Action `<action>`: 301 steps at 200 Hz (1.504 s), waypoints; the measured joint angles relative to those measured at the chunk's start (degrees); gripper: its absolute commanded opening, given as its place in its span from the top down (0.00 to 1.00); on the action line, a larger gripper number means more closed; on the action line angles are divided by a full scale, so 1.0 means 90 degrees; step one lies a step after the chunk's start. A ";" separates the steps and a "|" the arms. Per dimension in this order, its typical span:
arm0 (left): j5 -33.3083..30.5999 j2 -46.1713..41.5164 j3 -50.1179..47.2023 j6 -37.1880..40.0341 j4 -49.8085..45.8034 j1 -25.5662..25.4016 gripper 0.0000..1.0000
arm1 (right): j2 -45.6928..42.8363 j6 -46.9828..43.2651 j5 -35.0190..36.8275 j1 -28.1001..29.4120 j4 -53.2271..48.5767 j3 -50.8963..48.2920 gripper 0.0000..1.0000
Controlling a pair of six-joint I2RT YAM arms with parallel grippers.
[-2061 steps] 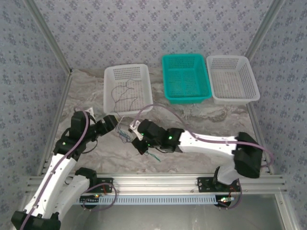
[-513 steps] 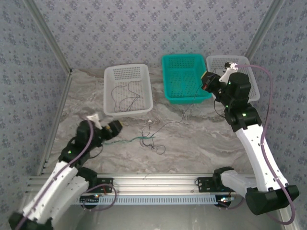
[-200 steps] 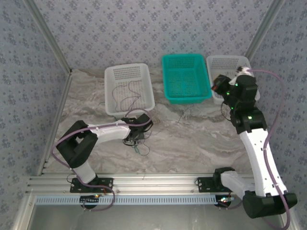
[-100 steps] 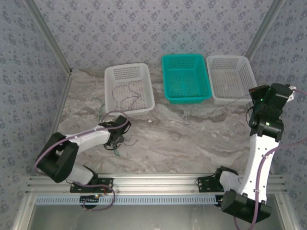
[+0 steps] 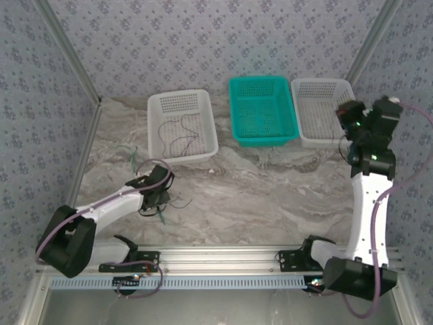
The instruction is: Untangle the cables
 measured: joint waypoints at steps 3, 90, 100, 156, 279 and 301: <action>0.0058 -0.0117 -0.0002 0.0027 0.0039 0.0000 0.81 | 0.0034 -0.0063 -0.0051 0.0175 0.0007 0.0124 1.00; 0.0146 -0.2888 0.0376 0.0940 -0.0260 0.0019 0.28 | 0.1610 -0.0857 -0.0087 0.2630 0.1061 0.3534 1.00; 0.0148 -0.3014 0.0386 0.0984 -0.0299 0.0019 0.27 | 0.2057 -0.0976 -0.0051 0.2909 0.1302 0.4048 1.00; 0.0311 -0.4299 -0.0022 0.0840 -0.0168 0.0029 0.17 | 0.5999 -0.1727 -0.0260 0.4068 0.2642 0.8276 1.00; 0.0571 -0.4779 -0.0561 0.0549 -0.0228 0.0029 0.04 | 0.8915 -0.1863 0.0170 0.4826 0.2200 0.8116 0.99; 0.0566 -0.4801 -0.0568 0.0505 -0.0279 0.0029 0.04 | 0.9377 -0.1649 0.0058 0.4840 0.1467 0.8123 0.85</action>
